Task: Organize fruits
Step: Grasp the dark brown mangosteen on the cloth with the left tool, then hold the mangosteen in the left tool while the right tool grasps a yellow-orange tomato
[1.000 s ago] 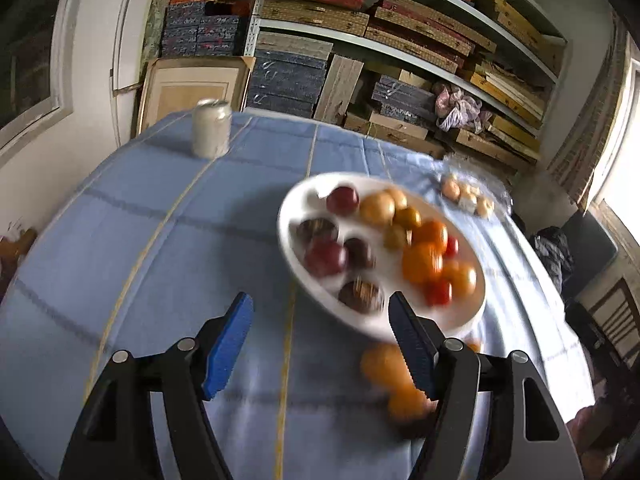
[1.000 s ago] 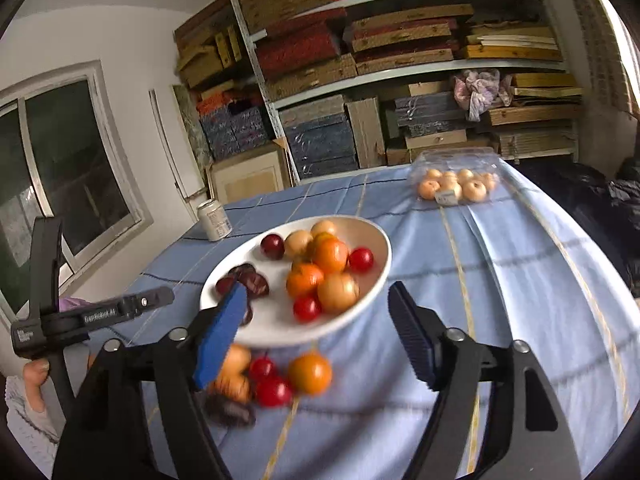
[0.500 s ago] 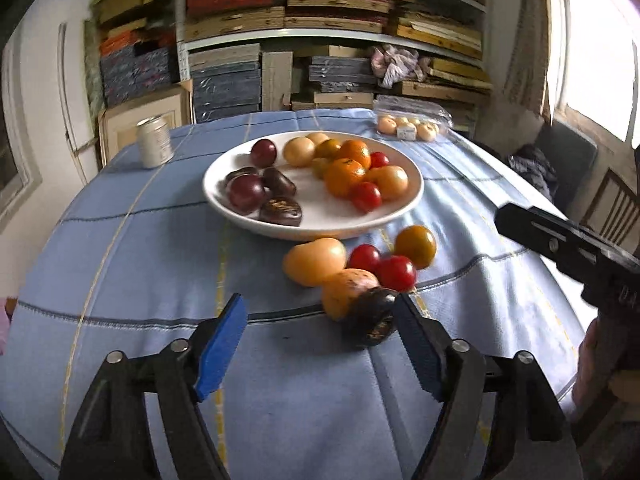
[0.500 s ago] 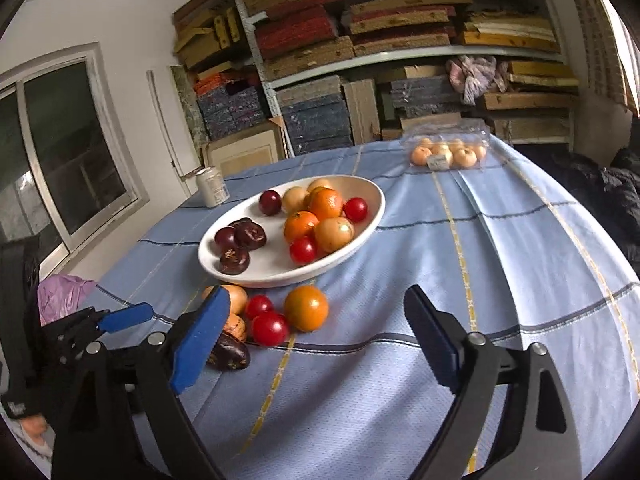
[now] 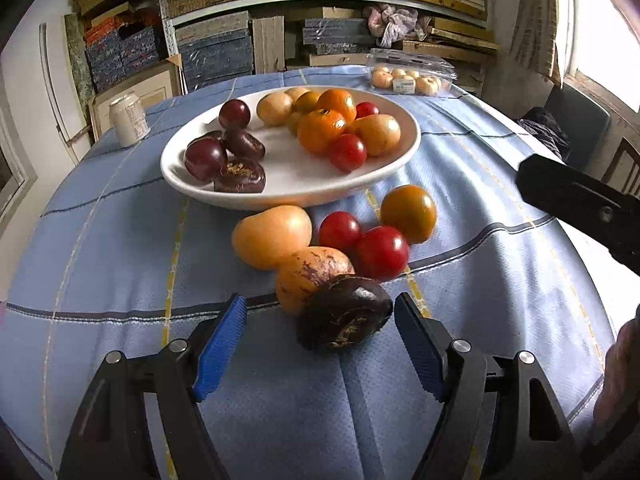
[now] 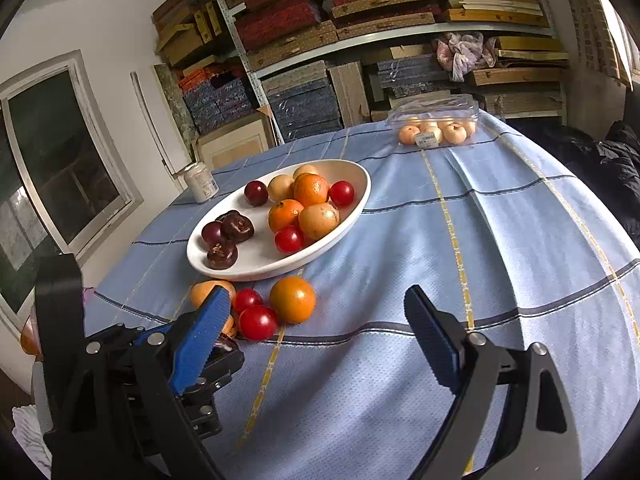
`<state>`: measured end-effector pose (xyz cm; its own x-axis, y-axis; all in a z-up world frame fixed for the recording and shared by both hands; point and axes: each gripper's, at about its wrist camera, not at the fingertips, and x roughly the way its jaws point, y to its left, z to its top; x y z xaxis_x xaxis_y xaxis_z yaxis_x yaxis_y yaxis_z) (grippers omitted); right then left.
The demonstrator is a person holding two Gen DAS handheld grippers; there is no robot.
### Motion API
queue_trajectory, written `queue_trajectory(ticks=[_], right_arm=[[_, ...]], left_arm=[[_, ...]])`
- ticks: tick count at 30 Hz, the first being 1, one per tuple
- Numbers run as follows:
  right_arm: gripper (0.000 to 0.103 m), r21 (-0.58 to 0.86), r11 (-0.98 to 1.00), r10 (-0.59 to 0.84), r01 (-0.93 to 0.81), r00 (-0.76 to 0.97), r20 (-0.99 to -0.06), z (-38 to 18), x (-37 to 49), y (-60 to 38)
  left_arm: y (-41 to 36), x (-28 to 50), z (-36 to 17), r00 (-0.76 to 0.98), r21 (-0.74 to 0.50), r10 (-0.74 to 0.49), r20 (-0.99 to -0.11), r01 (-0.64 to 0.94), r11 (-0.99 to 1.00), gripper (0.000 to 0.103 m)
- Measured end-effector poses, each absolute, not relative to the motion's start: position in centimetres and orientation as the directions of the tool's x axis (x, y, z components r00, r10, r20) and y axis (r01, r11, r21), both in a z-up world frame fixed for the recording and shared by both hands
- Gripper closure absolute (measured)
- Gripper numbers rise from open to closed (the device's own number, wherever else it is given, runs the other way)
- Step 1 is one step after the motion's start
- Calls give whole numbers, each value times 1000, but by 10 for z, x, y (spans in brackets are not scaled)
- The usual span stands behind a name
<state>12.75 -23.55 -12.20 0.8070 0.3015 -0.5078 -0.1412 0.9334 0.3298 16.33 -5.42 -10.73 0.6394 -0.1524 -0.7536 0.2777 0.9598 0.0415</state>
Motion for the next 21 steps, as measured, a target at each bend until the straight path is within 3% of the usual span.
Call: queue_trajectory(ticks=[2,5,8,17,21], right_arm=[[16,325,935,300,-141,804,-513,-123,128,-235],[16,318,938,297,-139,797,-526,-125,130,-234],[16,312,940,294,-137,791,-537,-128,132,-233],[16,253,949,305,-187,747,-592,-138,136,-214],[16,263,948,305,-178,742,-597,-140,138,-216]], left_arm=[[-47,163,-106,638,8,-173,-751,271,962,32],[-41,158,-104,642,3,-180,-745,273,962,57],[-32,152,-104,628,-17,-199,-753,283,959,69],[18,136,-107,574,-162,-288,-767,260,952,71],[17,139,-107,577,-165,-288,-764,257,952,71]])
